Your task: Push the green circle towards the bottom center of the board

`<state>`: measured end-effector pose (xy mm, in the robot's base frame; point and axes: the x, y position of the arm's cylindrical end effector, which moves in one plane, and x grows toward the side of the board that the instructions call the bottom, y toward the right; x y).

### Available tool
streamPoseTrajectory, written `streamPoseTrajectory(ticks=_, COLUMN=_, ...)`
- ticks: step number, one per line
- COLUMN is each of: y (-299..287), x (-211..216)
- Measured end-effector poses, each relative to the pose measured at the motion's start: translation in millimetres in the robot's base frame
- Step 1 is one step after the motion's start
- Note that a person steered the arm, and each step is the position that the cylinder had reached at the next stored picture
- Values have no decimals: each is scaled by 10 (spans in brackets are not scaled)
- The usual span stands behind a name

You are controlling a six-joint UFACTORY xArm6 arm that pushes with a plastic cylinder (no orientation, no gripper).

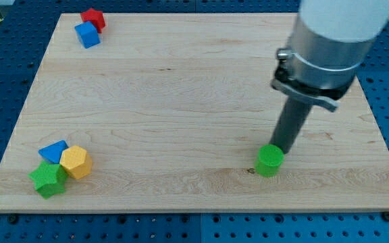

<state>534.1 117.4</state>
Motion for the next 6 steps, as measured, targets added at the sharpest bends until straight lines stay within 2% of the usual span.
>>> streamPoseTrajectory(ticks=1, y=-151, x=0)
streamPoseTrajectory(ticks=3, y=620, x=58)
streamPoseTrajectory(ticks=4, y=600, x=347)
streamPoseTrajectory(ticks=5, y=252, x=392)
streamPoseTrajectory(ticks=6, y=209, x=274)
